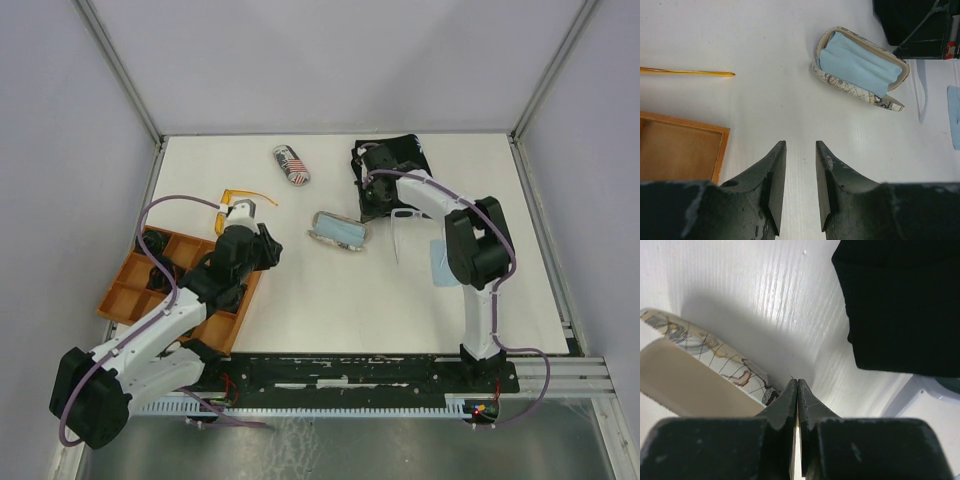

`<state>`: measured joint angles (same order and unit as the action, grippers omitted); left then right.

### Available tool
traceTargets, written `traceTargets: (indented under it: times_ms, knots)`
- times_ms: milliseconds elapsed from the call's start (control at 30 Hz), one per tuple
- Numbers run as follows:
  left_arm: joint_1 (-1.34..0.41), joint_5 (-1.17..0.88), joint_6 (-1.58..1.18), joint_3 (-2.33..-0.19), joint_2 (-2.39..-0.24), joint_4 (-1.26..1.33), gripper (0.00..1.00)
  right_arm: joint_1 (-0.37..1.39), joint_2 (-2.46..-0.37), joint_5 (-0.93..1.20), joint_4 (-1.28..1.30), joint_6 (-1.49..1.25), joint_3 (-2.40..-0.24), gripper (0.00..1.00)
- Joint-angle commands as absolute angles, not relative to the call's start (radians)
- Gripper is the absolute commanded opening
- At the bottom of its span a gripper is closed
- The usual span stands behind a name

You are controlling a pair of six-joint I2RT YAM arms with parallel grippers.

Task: Organize the sunglasses
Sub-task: Adjust the sunglasses case at the center of the board.

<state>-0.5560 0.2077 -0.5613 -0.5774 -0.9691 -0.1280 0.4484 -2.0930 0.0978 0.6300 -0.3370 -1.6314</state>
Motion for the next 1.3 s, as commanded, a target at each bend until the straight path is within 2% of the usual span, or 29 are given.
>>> traceTargets:
  times_ms: [0,933,1067,1267]
  knots:
    - [-0.552,0.213,-0.597,-0.567,-0.929,-0.118,0.38,0.45,-1.99,0.13,0.6,-0.363,-1.591,0.08]
    - [-0.552,0.198,-0.599,-0.57,-0.921,-0.131,0.38,0.53,-1.799,0.156,0.484,-0.44,-1.31,0.09]
    - [-0.551,0.204,-0.591,-0.582,-0.918,-0.147,0.38,0.53,-1.77,0.173,0.462,-0.444,-1.289,0.11]
    - [-0.553,0.225,-0.582,-0.608,-0.912,-0.179,0.39,0.529,-1.668,0.091,0.448,-0.429,-1.228,0.15]
